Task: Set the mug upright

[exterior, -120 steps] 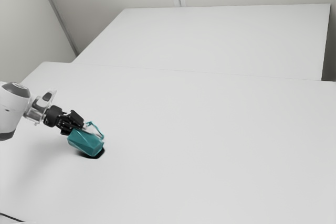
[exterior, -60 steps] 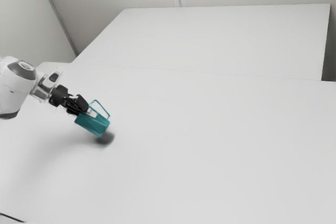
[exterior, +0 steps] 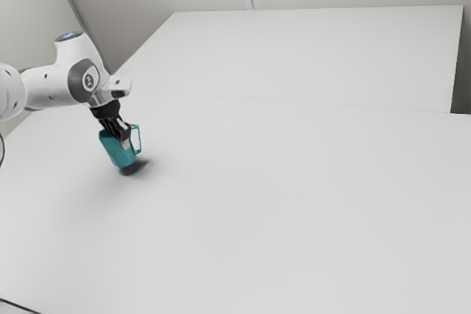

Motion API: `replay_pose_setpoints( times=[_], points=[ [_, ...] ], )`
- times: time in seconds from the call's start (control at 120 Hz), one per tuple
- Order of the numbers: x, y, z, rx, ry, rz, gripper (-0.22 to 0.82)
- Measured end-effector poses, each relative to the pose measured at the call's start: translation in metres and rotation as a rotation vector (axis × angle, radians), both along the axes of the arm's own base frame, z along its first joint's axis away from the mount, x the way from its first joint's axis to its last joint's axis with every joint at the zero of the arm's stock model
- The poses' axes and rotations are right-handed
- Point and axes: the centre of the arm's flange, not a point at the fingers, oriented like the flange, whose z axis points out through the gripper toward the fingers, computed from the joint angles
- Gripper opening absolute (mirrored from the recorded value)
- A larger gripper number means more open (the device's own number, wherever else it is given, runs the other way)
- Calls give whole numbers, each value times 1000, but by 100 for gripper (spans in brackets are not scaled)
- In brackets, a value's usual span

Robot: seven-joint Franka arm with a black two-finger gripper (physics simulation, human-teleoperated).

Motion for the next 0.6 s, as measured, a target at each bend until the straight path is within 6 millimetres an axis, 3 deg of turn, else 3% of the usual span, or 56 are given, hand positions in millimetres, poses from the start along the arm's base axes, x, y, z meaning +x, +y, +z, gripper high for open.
replay_pose_setpoints(
  times=[0.267,0.5,0.6],
  points=[
    [-4,9,-15,14,-69,148,-17],
    [-7,11,-23,10,-70,226,31],
    [0,10,-5,21,-97,240,42]
  ],
)
